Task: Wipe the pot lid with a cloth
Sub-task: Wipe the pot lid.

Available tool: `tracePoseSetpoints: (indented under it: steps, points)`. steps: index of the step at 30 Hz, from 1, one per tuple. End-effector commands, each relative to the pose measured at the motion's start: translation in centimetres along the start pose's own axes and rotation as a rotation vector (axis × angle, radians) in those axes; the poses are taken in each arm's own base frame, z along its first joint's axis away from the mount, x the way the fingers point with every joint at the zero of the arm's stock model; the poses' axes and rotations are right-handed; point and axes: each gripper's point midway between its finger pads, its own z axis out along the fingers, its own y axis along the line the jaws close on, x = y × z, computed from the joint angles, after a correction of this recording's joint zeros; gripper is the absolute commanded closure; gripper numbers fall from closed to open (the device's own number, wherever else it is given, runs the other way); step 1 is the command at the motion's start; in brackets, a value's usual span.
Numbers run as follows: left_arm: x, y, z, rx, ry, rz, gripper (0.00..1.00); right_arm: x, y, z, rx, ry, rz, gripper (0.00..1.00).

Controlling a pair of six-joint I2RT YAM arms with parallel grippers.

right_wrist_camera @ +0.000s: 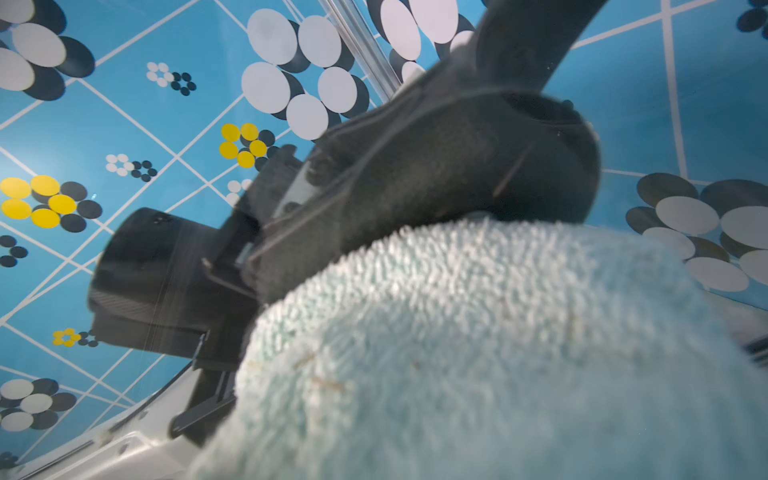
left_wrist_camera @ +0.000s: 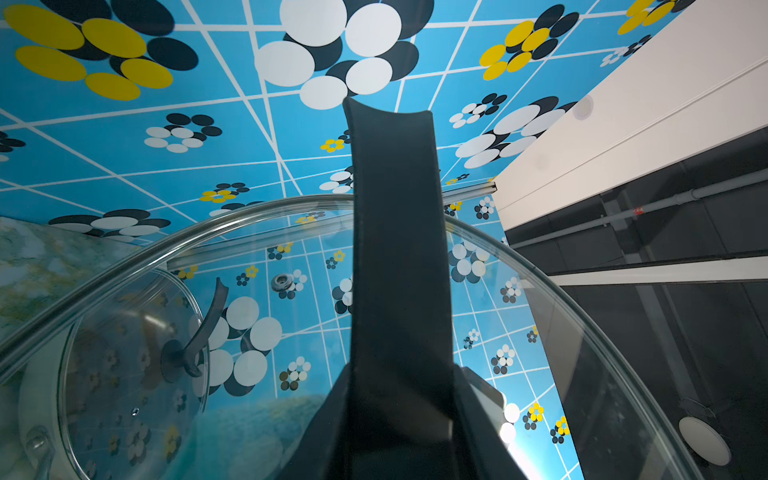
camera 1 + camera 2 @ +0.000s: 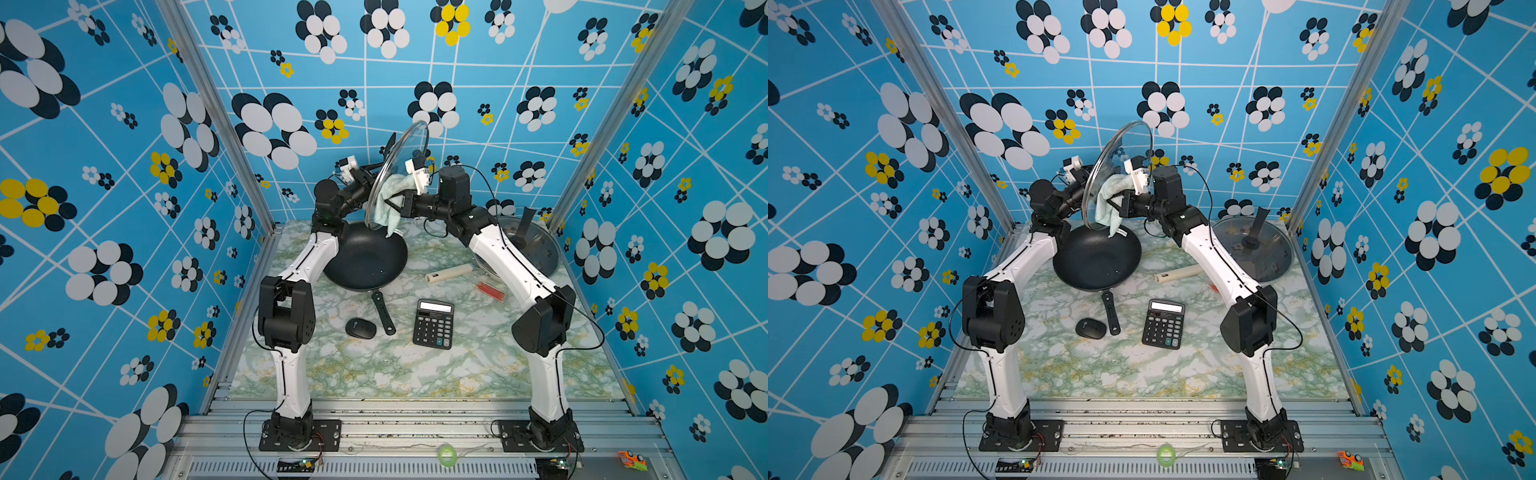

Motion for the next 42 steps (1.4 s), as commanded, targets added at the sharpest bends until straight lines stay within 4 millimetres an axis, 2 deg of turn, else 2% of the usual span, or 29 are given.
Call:
tracePoseSetpoints:
  steps: [1, 7, 11, 16, 19, 27, 29, 33, 34, 39, 42]
  points:
    - [3.2, -5.1, 1.3, 0.131, 0.085, 0.109, 1.0, -3.4, 7.1, -2.0, -0.161, -0.077, -0.123, 1.0]
    - [4.4, -5.1, 1.6, 0.119, 0.127, 0.124, 1.0, -6.8, 7.8, -3.7, -0.135, -0.136, -0.203, 1.0]
    - [5.1, -4.8, 1.8, 0.11, 0.157, 0.12, 1.0, -9.9, 6.9, -5.6, -0.086, -0.213, -0.237, 1.0]
    - [6.6, -5.9, 2.6, 0.132, 0.231, 0.144, 1.0, -12.6, 2.1, -6.9, 0.013, -0.292, -0.208, 1.0]
    - [7.5, -7.2, 3.0, 0.164, 0.274, 0.167, 1.0, -12.5, -1.7, -6.2, 0.041, -0.292, -0.14, 1.0]
    - [8.8, -10.1, 3.4, 0.237, 0.337, 0.234, 1.0, -9.2, -7.6, -4.3, 0.143, -0.219, -0.072, 1.0]
    - [8.6, -10.5, 3.3, 0.241, 0.326, 0.241, 1.0, -8.0, -8.5, -3.8, 0.153, -0.189, -0.043, 1.0]
    - [7.3, -10.0, 2.9, 0.204, 0.271, 0.259, 1.0, -5.9, -9.0, -3.9, 0.164, -0.144, -0.008, 1.0]
    - [6.8, -9.6, 2.8, 0.184, 0.246, 0.273, 1.0, -5.9, -8.4, -4.6, 0.168, -0.146, -0.01, 1.0]
    - [5.2, -7.7, 2.1, 0.008, 0.148, 0.398, 1.0, -2.1, -8.0, -6.7, 0.21, -0.096, 0.049, 1.0]
    - [4.4, -6.0, 1.2, -0.178, 0.067, 0.535, 1.0, -0.9, -7.6, -9.5, 0.291, -0.109, 0.057, 1.0]
